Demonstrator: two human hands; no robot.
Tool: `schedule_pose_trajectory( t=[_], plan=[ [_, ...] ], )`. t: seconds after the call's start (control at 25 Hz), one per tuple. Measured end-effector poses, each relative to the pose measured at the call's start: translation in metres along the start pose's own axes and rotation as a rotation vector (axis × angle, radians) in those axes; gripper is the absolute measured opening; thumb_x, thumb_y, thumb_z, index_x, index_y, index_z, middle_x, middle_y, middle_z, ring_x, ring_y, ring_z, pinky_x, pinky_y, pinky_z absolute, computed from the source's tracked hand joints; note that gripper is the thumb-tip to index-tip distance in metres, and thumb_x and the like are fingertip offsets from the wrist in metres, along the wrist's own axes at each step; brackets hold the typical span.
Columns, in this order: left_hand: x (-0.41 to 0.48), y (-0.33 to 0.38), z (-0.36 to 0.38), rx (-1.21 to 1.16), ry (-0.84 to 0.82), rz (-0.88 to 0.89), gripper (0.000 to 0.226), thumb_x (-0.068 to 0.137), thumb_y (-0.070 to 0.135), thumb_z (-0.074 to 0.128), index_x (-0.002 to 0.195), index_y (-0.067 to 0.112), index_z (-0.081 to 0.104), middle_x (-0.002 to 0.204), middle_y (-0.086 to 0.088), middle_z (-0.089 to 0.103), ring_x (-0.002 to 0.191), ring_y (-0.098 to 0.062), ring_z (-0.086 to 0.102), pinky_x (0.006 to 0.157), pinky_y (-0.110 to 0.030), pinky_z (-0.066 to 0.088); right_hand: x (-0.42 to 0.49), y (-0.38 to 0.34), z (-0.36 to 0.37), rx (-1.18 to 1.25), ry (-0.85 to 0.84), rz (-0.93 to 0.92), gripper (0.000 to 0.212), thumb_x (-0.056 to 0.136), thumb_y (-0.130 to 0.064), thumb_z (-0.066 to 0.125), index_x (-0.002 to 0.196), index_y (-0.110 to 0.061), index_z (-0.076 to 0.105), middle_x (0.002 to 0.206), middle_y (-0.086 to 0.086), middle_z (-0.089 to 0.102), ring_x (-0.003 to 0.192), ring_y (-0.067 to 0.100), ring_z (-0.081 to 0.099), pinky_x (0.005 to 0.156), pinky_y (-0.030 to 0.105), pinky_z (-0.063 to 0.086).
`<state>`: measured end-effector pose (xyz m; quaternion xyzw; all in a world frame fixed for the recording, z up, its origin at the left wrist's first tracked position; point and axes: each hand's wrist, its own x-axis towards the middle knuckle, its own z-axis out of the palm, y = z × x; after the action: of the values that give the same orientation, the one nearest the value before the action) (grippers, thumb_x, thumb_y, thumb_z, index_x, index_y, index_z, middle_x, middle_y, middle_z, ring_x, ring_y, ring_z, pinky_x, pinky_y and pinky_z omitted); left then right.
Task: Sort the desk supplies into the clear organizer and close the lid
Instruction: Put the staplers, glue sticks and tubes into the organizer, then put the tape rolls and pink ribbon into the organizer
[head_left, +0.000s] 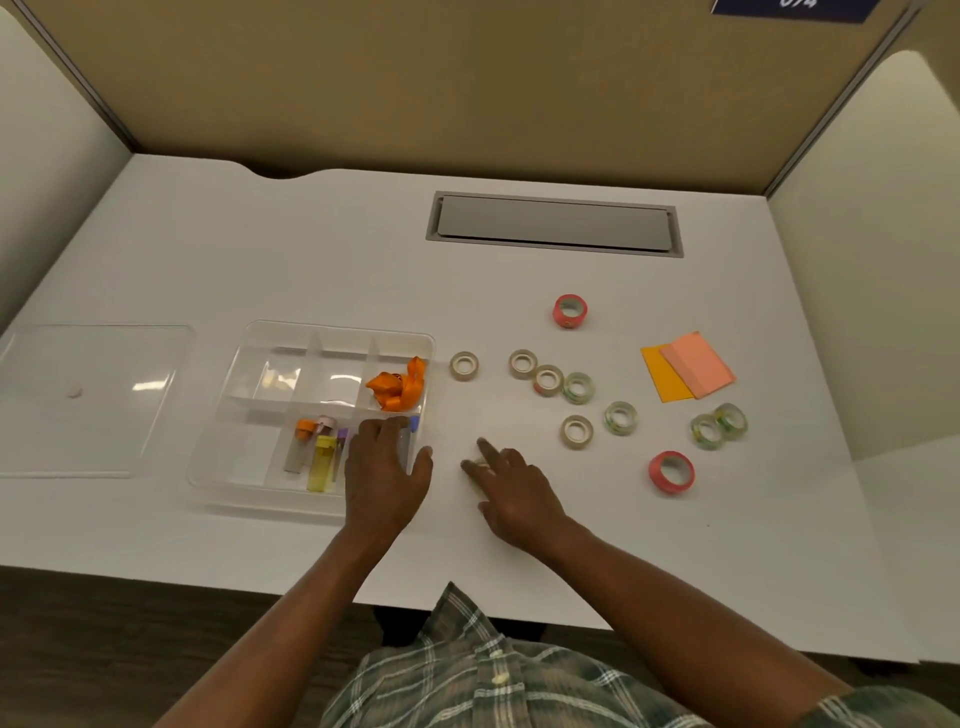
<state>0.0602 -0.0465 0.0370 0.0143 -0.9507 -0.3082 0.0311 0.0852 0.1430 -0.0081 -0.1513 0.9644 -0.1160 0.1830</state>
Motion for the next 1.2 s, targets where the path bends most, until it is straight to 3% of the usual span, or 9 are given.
schedule_pose_trajectory(
  t=[0.12,0.2,0.4,0.64,0.72,0.84,0.92,1.04,1.2],
  plan=[
    [-0.011,0.016,0.019,-0.067,-0.049,0.000,0.045,0.084,0.029,0.073,0.124,0.014,0.059,0.122,-0.009,0.060,0.111,-0.025,0.056,0.091,-0.039,0.049,-0.007,0.010,0.005,-0.006,0.025,-0.067,0.049,0.096,-0.019,0.049,0.144,-0.018,0.042,0.150,0.015,0.038,0.126,0.037,0.044,0.089,0.046,0.048],
    [-0.018,0.024,0.031,-0.100,-0.109,0.037,0.045,0.086,0.027,0.071,0.127,0.019,0.056,0.123,-0.004,0.057,0.107,-0.020,0.058,0.086,-0.035,0.053,-0.013,0.013,-0.003,0.213,0.074,0.084,0.044,0.093,-0.028,0.057,0.136,-0.021,0.049,0.133,0.009,0.052,0.116,0.030,0.053,0.086,0.044,0.052],
    [-0.033,0.045,0.056,-0.162,-0.314,0.205,0.066,0.085,0.031,0.066,0.144,0.031,0.036,0.138,0.009,0.045,0.115,-0.002,0.047,0.092,-0.022,0.047,-0.024,0.022,-0.054,1.435,0.006,0.600,0.034,0.096,-0.045,0.055,0.111,-0.016,0.062,0.106,0.013,0.071,0.085,0.025,0.075,0.078,0.039,0.062],
    [-0.030,0.078,0.074,-0.151,-0.295,0.235,0.041,0.093,0.038,0.060,0.132,0.031,0.047,0.124,0.007,0.056,0.103,-0.008,0.061,0.077,-0.005,0.039,-0.041,0.038,-0.063,1.576,-0.091,0.571,0.037,0.100,-0.049,0.044,0.101,-0.023,0.071,0.092,0.001,0.079,0.086,0.019,0.076,0.070,0.033,0.062],
    [-0.028,0.077,0.075,-0.144,-0.287,0.246,0.042,0.090,0.034,0.064,0.130,0.028,0.051,0.123,0.005,0.057,0.100,-0.007,0.059,0.077,-0.006,0.039,-0.039,0.048,-0.060,1.436,-0.021,0.569,0.044,0.099,-0.052,0.042,0.103,-0.020,0.072,0.094,0.002,0.078,0.086,0.022,0.075,0.077,0.038,0.062],
    [-0.026,0.072,0.073,-0.148,-0.278,0.206,0.046,0.087,0.032,0.068,0.130,0.025,0.052,0.123,0.003,0.056,0.097,-0.007,0.057,0.076,-0.011,0.043,-0.033,0.075,-0.051,0.597,0.260,0.415,0.040,0.097,-0.046,0.051,0.125,-0.019,0.061,0.126,0.002,0.066,0.108,0.022,0.065,0.091,0.041,0.055],
    [-0.026,0.067,0.070,-0.149,-0.280,0.183,0.046,0.087,0.032,0.068,0.130,0.025,0.052,0.124,0.003,0.056,0.098,-0.008,0.057,0.076,-0.015,0.047,-0.028,0.093,-0.045,0.208,0.223,0.299,0.056,0.095,-0.036,0.055,0.147,-0.021,0.040,0.152,0.005,0.042,0.127,0.028,0.050,0.094,0.043,0.051],
    [-0.028,0.061,0.063,-0.149,-0.276,0.153,0.044,0.089,0.033,0.067,0.130,0.026,0.052,0.125,0.003,0.056,0.097,-0.009,0.059,0.078,-0.024,0.053,-0.015,0.106,-0.031,-0.018,0.056,0.245,0.065,0.097,-0.022,0.051,0.155,-0.022,0.023,0.163,0.011,0.020,0.135,0.035,0.038,0.095,0.046,0.049],
    [-0.029,0.054,0.052,-0.168,-0.269,0.111,0.042,0.091,0.038,0.063,0.131,0.029,0.051,0.126,0.005,0.057,0.099,-0.003,0.053,0.078,-0.016,0.045,-0.009,0.104,-0.023,-0.064,0.088,0.248,0.049,0.095,-0.010,0.040,0.144,-0.018,0.041,0.146,0.014,0.040,0.122,0.034,0.045,0.086,0.042,0.051]
  ],
)
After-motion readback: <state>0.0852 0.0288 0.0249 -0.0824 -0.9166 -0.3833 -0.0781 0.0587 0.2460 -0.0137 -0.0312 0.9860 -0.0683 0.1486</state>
